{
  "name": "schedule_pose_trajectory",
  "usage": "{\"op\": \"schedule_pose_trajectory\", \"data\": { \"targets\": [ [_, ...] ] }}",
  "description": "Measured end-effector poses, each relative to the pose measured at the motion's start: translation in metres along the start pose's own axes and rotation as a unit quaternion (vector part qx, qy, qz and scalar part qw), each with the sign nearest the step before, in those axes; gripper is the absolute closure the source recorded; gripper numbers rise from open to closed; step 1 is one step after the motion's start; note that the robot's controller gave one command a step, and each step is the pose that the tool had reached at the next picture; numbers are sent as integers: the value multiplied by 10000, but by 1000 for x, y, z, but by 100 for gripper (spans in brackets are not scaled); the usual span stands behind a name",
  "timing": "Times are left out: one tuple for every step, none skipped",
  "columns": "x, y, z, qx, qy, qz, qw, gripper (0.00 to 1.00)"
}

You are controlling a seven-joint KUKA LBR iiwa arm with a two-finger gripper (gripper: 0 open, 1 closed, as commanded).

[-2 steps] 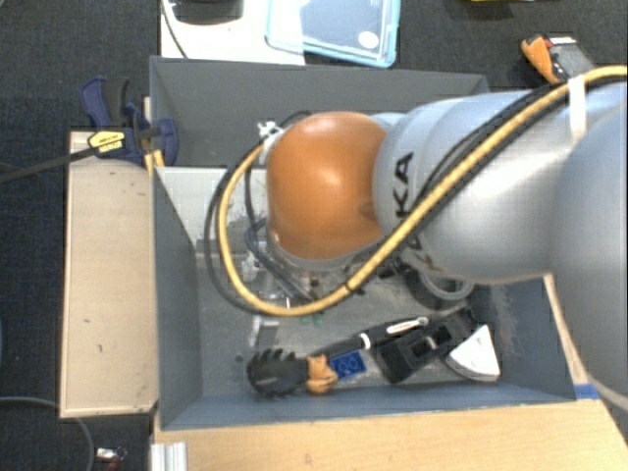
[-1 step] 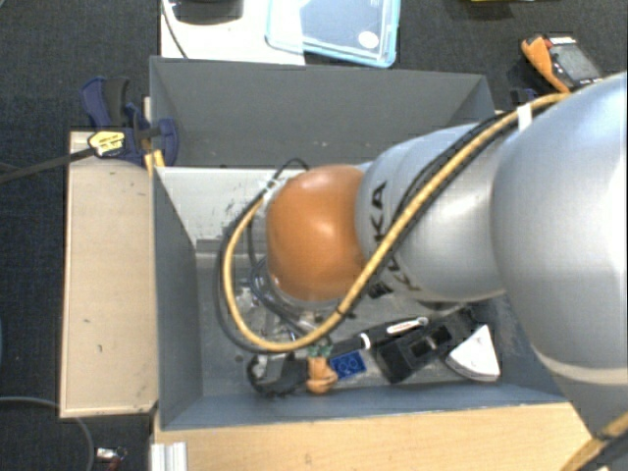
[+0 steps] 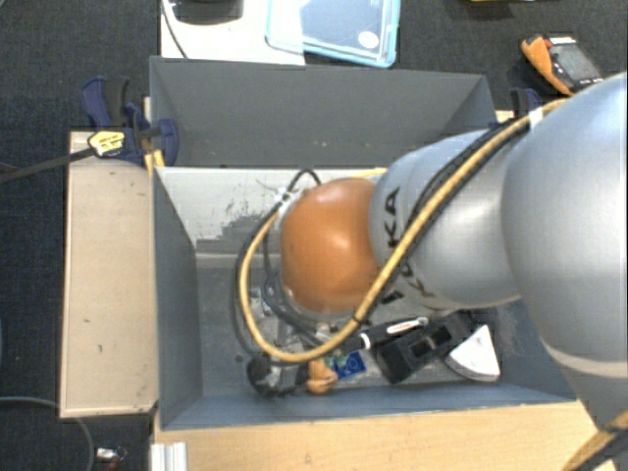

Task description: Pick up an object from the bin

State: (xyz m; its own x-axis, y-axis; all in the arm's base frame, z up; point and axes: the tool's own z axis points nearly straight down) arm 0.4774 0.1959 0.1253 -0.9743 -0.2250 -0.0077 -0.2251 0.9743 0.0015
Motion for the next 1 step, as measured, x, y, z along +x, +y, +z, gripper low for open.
{"op": "schedule_pose_trajectory", "data": {
  "targets": [
    [3,-14,16,0,37,-987,9951,0]
  ]
}}
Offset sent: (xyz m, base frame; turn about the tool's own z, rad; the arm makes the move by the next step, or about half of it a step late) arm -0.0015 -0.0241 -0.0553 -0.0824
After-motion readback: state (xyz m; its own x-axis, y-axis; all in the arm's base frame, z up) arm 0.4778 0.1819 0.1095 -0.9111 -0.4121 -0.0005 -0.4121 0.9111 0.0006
